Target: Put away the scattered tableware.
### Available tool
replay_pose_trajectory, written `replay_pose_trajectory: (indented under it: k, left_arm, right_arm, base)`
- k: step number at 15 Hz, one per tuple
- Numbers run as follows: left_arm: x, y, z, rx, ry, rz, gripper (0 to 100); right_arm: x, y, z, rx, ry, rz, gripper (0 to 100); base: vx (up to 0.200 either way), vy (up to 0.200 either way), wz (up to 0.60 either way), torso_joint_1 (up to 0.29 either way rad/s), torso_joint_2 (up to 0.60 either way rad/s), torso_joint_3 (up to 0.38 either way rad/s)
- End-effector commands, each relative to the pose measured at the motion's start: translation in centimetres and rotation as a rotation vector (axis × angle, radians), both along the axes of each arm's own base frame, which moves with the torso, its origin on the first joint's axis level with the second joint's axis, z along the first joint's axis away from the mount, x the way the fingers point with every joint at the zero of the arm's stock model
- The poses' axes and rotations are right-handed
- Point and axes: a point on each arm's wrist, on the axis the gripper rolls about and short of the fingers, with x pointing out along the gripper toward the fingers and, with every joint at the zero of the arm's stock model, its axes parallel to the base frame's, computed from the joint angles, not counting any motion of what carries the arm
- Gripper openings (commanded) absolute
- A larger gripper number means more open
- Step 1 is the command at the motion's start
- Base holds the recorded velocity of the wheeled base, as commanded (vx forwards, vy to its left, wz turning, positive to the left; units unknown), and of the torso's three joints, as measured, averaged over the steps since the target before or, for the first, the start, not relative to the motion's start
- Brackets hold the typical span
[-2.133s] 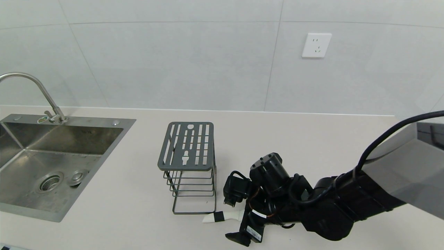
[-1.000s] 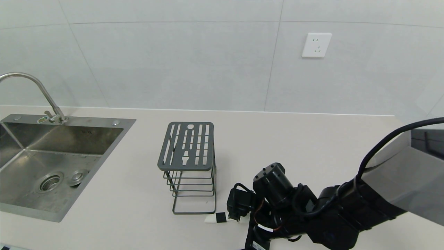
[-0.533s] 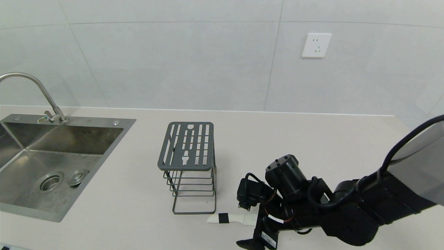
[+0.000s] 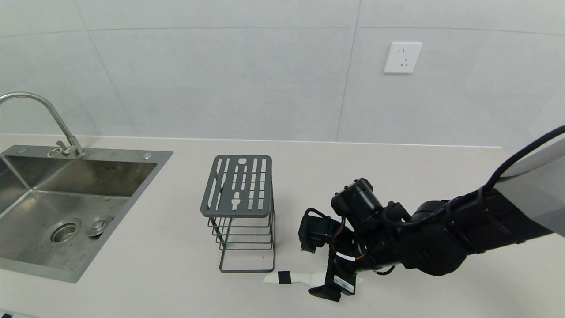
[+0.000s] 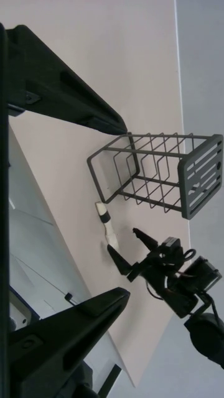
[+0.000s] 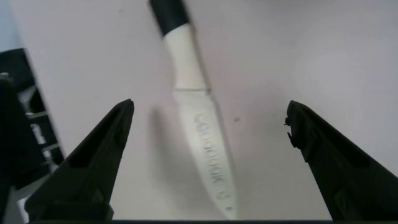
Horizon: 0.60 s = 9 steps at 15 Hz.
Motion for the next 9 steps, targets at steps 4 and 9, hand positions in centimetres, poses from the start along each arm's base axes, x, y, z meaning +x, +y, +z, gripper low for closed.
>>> replay_pose_trajectory:
  k: [4,9]
  left_arm:
    - [0.0,0.0,0.0,0.0,0.0,0.0,100]
    - [0.0,0.0,0.0,0.0,0.001,0.0,100]
  right_arm:
    - [-0.1,1.2,-2.1,-0.041,0.034,0.023,100]
    - [-0.2,0.7,-2.4,-0.053,0.046,0.018,100]
  base:
    - [0.0,0.0,0.0,0.0,0.0,0.0]
    - [0.0,0.0,0.0,0.0,0.0,0.0]
